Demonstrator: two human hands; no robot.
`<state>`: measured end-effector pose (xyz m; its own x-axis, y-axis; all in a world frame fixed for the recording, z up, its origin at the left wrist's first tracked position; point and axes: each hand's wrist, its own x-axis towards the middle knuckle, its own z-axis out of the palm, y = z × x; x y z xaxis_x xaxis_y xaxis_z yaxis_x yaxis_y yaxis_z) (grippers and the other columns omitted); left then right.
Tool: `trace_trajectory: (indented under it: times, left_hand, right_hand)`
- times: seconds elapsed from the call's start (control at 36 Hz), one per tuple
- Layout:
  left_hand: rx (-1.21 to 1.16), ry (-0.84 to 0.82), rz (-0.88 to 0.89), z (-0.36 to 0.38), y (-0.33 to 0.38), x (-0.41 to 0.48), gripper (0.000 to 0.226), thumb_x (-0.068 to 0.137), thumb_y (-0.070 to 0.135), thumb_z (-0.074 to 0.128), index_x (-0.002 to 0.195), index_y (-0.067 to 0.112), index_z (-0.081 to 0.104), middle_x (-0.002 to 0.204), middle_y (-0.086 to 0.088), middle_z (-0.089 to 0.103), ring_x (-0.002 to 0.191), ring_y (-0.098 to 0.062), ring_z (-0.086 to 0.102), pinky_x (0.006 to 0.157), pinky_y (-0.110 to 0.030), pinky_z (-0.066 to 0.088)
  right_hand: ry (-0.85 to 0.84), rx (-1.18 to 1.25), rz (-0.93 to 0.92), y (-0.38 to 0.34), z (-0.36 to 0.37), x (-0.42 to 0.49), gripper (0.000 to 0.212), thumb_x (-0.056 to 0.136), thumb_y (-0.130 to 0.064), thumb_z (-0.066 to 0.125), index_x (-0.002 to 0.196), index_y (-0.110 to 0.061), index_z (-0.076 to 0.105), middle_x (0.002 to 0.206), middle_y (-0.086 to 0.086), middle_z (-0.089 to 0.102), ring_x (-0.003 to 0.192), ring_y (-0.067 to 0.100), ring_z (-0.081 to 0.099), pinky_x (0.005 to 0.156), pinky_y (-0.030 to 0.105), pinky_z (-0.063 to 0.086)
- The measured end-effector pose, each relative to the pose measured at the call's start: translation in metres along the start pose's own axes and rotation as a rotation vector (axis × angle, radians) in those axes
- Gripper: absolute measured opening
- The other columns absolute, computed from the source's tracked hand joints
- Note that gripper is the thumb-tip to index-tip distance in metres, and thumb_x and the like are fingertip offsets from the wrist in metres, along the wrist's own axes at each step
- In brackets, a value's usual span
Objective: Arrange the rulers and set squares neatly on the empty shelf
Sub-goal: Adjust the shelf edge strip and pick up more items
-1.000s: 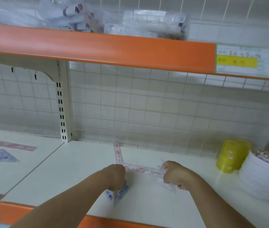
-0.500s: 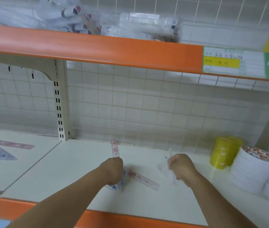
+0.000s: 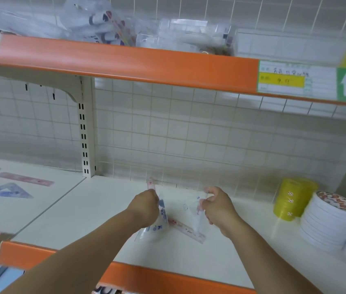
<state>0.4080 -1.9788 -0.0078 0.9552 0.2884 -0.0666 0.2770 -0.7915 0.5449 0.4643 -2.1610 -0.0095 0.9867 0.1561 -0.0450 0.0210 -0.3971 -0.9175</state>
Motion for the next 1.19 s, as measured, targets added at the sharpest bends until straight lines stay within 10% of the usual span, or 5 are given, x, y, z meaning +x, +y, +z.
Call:
trace_trajectory:
  times: [0.19, 0.58, 1.19]
  left_hand:
    - [-0.067, 0.024, -0.036, 0.004, 0.006, -0.005, 0.037, 0.095, -0.004, 0.046, 0.129, 0.011, 0.048, 0.119, -0.011, 0.064, 0.109, -0.026, 0.062, 0.089, -0.032, 0.054]
    - [-0.206, 0.073, -0.061, 0.004, 0.002, -0.012, 0.048, 0.095, -0.003, 0.038, 0.139, 0.015, 0.039, 0.121, -0.014, 0.061, 0.105, -0.026, 0.062, 0.086, -0.03, 0.053]
    - [-0.317, 0.272, -0.213, -0.144, -0.215, -0.063, 0.039, 0.094, 0.001, 0.036, 0.13, 0.011, 0.048, 0.114, -0.016, 0.063, 0.094, -0.024, 0.062, 0.069, -0.023, 0.045]
  right_hand:
    - [0.001, -0.037, 0.002, -0.002, -0.002, -0.001, 0.072, 0.082, 0.005, 0.051, 0.14, -0.03, 0.028, 0.112, 0.014, 0.059, 0.063, 0.019, 0.049, 0.045, 0.024, 0.04]
    - [0.01, 0.069, 0.032, -0.004, -0.002, -0.011, 0.019, 0.089, -0.001, 0.048, 0.098, -0.019, 0.046, 0.098, 0.013, 0.06, 0.058, 0.017, 0.056, 0.052, 0.026, 0.048]
    - [-0.014, 0.266, -0.036, -0.111, 0.227, -0.064, 0.023, 0.086, 0.003, 0.047, 0.105, -0.008, 0.051, 0.081, 0.009, 0.06, 0.061, 0.019, 0.056, 0.053, 0.028, 0.047]
